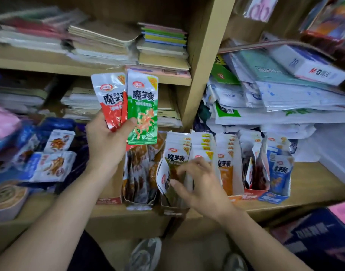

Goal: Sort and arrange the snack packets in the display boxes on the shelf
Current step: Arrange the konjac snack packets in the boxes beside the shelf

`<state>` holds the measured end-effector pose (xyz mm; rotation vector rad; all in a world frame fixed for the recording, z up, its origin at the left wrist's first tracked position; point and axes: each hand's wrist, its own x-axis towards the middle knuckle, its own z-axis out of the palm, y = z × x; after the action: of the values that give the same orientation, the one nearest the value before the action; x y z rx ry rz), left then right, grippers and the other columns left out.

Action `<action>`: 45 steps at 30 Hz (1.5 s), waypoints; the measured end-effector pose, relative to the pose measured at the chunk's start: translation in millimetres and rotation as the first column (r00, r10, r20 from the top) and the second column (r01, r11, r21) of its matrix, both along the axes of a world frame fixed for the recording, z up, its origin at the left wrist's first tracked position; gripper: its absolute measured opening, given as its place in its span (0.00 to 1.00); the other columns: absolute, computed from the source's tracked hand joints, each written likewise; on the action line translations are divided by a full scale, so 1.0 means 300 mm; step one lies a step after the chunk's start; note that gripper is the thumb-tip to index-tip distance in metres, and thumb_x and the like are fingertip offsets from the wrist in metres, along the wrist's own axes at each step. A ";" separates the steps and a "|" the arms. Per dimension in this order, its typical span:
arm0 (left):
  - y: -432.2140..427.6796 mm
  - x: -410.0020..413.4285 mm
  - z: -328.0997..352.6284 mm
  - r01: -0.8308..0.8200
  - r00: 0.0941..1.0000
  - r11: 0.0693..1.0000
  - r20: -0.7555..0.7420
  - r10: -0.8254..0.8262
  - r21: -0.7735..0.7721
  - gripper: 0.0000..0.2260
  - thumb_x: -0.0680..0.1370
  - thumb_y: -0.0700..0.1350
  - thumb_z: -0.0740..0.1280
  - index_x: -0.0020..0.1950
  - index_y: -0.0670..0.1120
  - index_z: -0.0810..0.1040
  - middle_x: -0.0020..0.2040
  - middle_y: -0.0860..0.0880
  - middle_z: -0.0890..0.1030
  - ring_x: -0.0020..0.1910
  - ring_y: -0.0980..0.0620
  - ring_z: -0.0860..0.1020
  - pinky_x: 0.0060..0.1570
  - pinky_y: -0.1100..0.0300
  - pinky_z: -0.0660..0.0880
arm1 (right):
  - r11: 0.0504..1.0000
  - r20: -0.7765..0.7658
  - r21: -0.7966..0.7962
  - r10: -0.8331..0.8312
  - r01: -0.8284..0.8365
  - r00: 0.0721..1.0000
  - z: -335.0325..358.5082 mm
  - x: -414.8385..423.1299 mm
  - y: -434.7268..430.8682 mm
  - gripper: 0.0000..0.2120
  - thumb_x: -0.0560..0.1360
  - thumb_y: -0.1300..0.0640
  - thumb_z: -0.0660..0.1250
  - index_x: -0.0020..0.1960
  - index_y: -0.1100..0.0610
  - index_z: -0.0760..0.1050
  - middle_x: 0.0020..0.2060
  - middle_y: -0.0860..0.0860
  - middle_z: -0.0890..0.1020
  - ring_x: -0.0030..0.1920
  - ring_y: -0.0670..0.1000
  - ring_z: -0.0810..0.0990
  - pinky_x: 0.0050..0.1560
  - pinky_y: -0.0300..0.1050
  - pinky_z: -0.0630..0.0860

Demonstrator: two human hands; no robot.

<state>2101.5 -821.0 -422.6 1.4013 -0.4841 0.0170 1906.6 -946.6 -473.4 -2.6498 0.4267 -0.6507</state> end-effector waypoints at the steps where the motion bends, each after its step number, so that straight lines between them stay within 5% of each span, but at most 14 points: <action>1: -0.002 -0.004 -0.003 0.007 1.000 1.000 0.008 -0.007 0.017 0.12 0.73 0.36 0.75 0.45 0.54 0.81 0.42 0.61 0.85 0.44 0.61 0.83 0.45 0.65 0.77 | 0.998 0.002 -0.044 -0.047 0.047 0.999 0.014 0.011 -0.015 0.22 0.74 0.36 0.65 0.57 0.51 0.78 0.53 0.46 0.81 0.60 0.52 0.71 0.59 0.53 0.69; 5: -0.002 -0.013 -0.010 0.029 0.999 0.998 0.034 -0.031 0.053 0.11 0.73 0.38 0.75 0.45 0.55 0.81 0.45 0.56 0.86 0.48 0.54 0.84 0.52 0.52 0.80 | 0.982 -0.184 -0.164 -0.121 0.091 0.976 0.043 0.057 -0.065 0.42 0.71 0.24 0.56 0.76 0.48 0.64 0.72 0.43 0.69 0.68 0.54 0.61 0.62 0.54 0.61; 7: -0.002 -0.020 -0.006 0.032 0.998 0.997 0.046 -0.036 0.076 0.11 0.73 0.38 0.75 0.45 0.55 0.81 0.45 0.56 0.85 0.48 0.55 0.84 0.52 0.53 0.80 | 0.982 -0.125 -0.143 -0.139 0.121 0.982 0.027 0.072 -0.072 0.35 0.73 0.29 0.59 0.72 0.50 0.70 0.66 0.45 0.74 0.63 0.55 0.65 0.59 0.56 0.65; 11: -0.012 -0.027 -0.006 0.039 0.999 0.995 0.014 -0.040 0.095 0.09 0.73 0.37 0.75 0.48 0.51 0.81 0.45 0.55 0.85 0.47 0.55 0.84 0.50 0.56 0.80 | 0.977 0.020 -0.180 -0.112 0.114 0.994 -0.017 0.075 -0.086 0.06 0.74 0.55 0.74 0.51 0.53 0.85 0.42 0.47 0.81 0.49 0.56 0.71 0.45 0.54 0.68; 15: -0.015 -0.029 -0.008 0.046 0.999 0.989 0.021 -0.049 0.139 0.08 0.74 0.39 0.75 0.51 0.47 0.82 0.46 0.55 0.85 0.47 0.58 0.83 0.49 0.58 0.80 | 0.986 -0.036 -0.164 0.011 -0.017 0.999 -0.019 0.022 -0.075 0.08 0.74 0.46 0.72 0.46 0.49 0.86 0.37 0.38 0.74 0.47 0.52 0.69 0.47 0.54 0.67; 19: -0.017 -0.033 -0.005 0.070 0.997 0.986 0.029 -0.075 0.148 0.09 0.74 0.38 0.75 0.51 0.48 0.82 0.47 0.55 0.85 0.48 0.57 0.83 0.52 0.54 0.80 | 0.997 -0.022 -0.070 0.036 -0.037 0.999 0.013 -0.005 -0.089 0.25 0.69 0.31 0.69 0.56 0.49 0.84 0.57 0.42 0.79 0.59 0.52 0.69 0.59 0.50 0.67; 21: -0.019 -0.038 -0.008 0.081 0.996 0.986 0.020 -0.085 0.146 0.09 0.73 0.38 0.75 0.50 0.49 0.82 0.47 0.55 0.85 0.49 0.56 0.84 0.53 0.51 0.80 | 0.993 -0.075 -0.115 -0.018 0.009 0.997 0.029 0.018 -0.108 0.32 0.69 0.28 0.66 0.64 0.47 0.79 0.70 0.44 0.72 0.66 0.54 0.64 0.62 0.52 0.63; 23: -0.020 -0.043 -0.008 0.078 0.996 0.986 0.022 -0.082 0.146 0.11 0.73 0.38 0.75 0.47 0.53 0.81 0.46 0.55 0.85 0.48 0.56 0.84 0.53 0.49 0.80 | 0.990 -0.134 -0.136 -0.047 0.029 0.990 0.025 0.045 -0.117 0.35 0.69 0.27 0.63 0.68 0.47 0.76 0.74 0.45 0.68 0.66 0.55 0.64 0.61 0.55 0.63; 29: -0.026 -0.038 -0.012 0.085 0.996 0.987 -0.008 -0.085 0.135 0.10 0.73 0.39 0.76 0.46 0.53 0.81 0.46 0.55 0.85 0.49 0.54 0.84 0.55 0.44 0.80 | 0.991 0.074 -0.098 0.101 -0.094 0.992 0.016 0.046 -0.116 0.05 0.73 0.53 0.75 0.47 0.53 0.85 0.44 0.44 0.80 0.48 0.52 0.73 0.47 0.60 0.73; 34: -0.027 -0.043 -0.015 0.127 0.991 0.985 -0.048 -0.122 0.119 0.10 0.73 0.41 0.76 0.47 0.56 0.83 0.48 0.55 0.86 0.51 0.53 0.84 0.56 0.41 0.79 | 0.965 0.027 0.134 0.223 -0.224 0.975 0.065 -0.009 -0.100 0.11 0.69 0.42 0.76 0.40 0.50 0.86 0.39 0.39 0.83 0.48 0.45 0.78 0.51 0.51 0.74; 37: -0.037 -0.065 -0.010 0.200 0.976 0.974 -0.110 -0.189 0.107 0.10 0.73 0.42 0.76 0.51 0.55 0.83 0.50 0.55 0.86 0.51 0.53 0.85 0.57 0.42 0.79 | 0.846 0.149 0.517 0.062 -0.131 0.987 0.110 -0.016 -0.092 0.13 0.70 0.43 0.76 0.37 0.52 0.83 0.41 0.46 0.86 0.47 0.51 0.83 0.49 0.53 0.78; 40: -0.065 -0.136 0.006 0.309 0.943 0.948 -0.155 -0.295 0.073 0.11 0.73 0.36 0.75 0.52 0.49 0.82 0.48 0.53 0.87 0.50 0.52 0.85 0.55 0.45 0.81 | 0.606 0.279 0.786 -0.170 -0.123 0.945 0.135 0.000 -0.101 0.15 0.71 0.47 0.75 0.51 0.55 0.80 0.45 0.51 0.86 0.46 0.56 0.85 0.44 0.51 0.79; 42: -0.086 -0.181 0.000 0.344 0.935 0.935 -0.119 -0.333 0.089 0.13 0.73 0.34 0.75 0.51 0.50 0.82 0.48 0.52 0.87 0.49 0.51 0.85 0.52 0.47 0.81 | 0.465 0.303 0.869 -0.239 -0.166 0.922 0.145 0.016 -0.103 0.21 0.71 0.49 0.77 0.59 0.55 0.77 0.47 0.53 0.86 0.48 0.55 0.85 0.45 0.52 0.80; 45: -0.111 -0.224 -0.011 0.398 0.916 0.910 -0.102 -0.388 0.118 0.14 0.72 0.34 0.76 0.53 0.48 0.82 0.48 0.52 0.87 0.48 0.51 0.85 0.49 0.50 0.82 | 0.416 0.323 0.893 -0.326 -0.172 0.888 0.147 0.013 -0.112 0.22 0.68 0.54 0.80 0.57 0.61 0.78 0.51 0.63 0.84 0.50 0.61 0.84 0.52 0.61 0.80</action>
<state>2034.3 -854.4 -425.9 1.4096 -0.7077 -0.4039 1910.6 -980.1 -429.3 -1.3445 0.5571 -0.7454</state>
